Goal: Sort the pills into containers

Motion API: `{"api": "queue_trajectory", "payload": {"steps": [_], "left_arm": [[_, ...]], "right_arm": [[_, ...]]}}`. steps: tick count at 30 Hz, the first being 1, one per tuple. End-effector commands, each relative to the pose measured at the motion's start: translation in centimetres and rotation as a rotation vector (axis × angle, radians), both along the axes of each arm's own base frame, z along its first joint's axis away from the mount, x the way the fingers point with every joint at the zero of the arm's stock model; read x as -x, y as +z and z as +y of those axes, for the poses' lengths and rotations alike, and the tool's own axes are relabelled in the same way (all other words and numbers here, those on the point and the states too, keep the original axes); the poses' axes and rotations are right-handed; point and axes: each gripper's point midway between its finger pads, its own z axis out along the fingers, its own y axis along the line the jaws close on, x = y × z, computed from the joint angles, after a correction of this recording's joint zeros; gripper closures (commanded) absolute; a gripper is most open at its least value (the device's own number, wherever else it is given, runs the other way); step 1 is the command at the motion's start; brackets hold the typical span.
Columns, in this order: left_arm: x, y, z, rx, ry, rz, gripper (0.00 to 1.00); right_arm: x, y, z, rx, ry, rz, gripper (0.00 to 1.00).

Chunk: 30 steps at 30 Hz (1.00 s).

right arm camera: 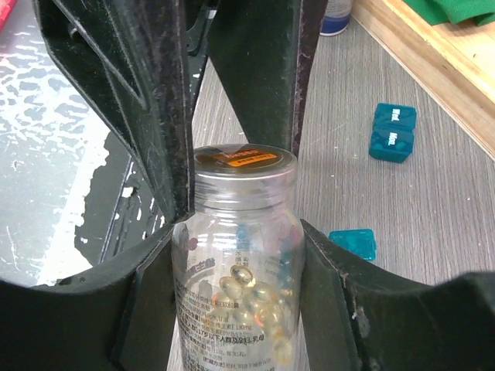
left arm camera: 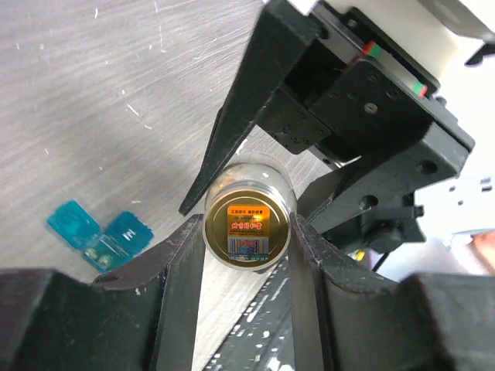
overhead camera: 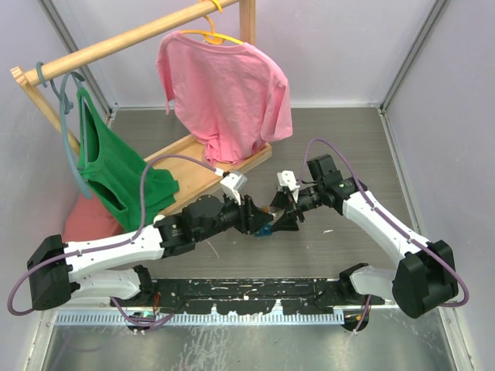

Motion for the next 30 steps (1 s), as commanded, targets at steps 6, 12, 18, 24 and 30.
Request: {"api": "queue_trajectory", "payload": {"steps": [6,12,18,24,30], "left_arm": [[1.2,0.3,1.0,-0.252,-0.325,-0.488,0.85],[0.0,1.3,1.9,-0.278,-0.275,-0.552,0.41],[0.5,6.1,3.7,-0.066,-0.13,-0.482,0.1],[0.9,9.1,5.7,0.209,0.012,-0.327,0.02],[0.5,9.0,4.7,0.358,0.062,-0.154,0.02]], "right_arm": [[-0.2,2.1,0.4,-0.047,0.015,-0.031,0.99],[-0.3,2.1,0.4,-0.045,0.013,-0.031,0.99],[-0.3,1.9,0.4,-0.044,0.013,-0.028,0.99],[-0.3,1.9,0.4,-0.043,0.013,-0.028,0.99],[-0.3,1.9,0.4,-0.043,0.014,-0.029,0.99]]}}
